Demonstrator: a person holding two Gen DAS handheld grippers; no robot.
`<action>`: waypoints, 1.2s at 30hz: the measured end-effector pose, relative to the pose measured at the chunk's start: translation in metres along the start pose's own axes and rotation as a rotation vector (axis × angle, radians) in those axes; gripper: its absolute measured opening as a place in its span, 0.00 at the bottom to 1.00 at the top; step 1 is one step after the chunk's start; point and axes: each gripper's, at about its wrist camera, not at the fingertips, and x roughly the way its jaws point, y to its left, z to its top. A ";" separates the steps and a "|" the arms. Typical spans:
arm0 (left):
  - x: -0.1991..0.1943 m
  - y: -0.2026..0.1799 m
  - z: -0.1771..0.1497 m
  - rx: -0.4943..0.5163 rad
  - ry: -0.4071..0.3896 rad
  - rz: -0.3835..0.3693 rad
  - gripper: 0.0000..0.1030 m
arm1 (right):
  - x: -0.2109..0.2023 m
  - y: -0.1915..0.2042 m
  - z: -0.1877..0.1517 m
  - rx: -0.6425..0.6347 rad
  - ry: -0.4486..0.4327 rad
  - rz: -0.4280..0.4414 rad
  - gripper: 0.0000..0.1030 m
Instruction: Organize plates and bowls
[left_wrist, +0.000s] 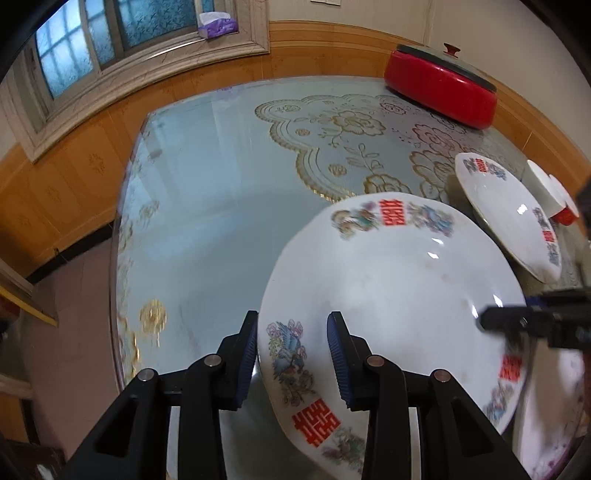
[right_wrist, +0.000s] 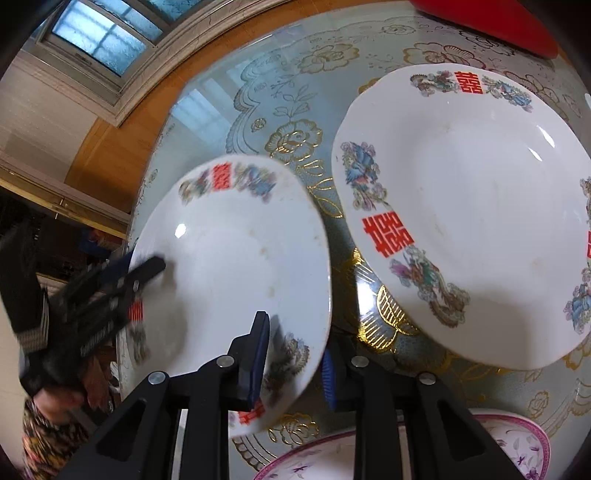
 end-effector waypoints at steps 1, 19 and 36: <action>-0.001 0.002 -0.002 -0.007 0.001 -0.010 0.42 | 0.001 0.002 0.001 -0.009 0.003 -0.002 0.26; -0.025 0.006 -0.039 -0.115 -0.062 -0.001 0.30 | -0.016 -0.005 -0.010 -0.042 0.039 0.090 0.22; -0.083 -0.050 -0.062 -0.122 -0.143 -0.014 0.30 | -0.077 -0.021 -0.044 -0.069 0.032 0.106 0.22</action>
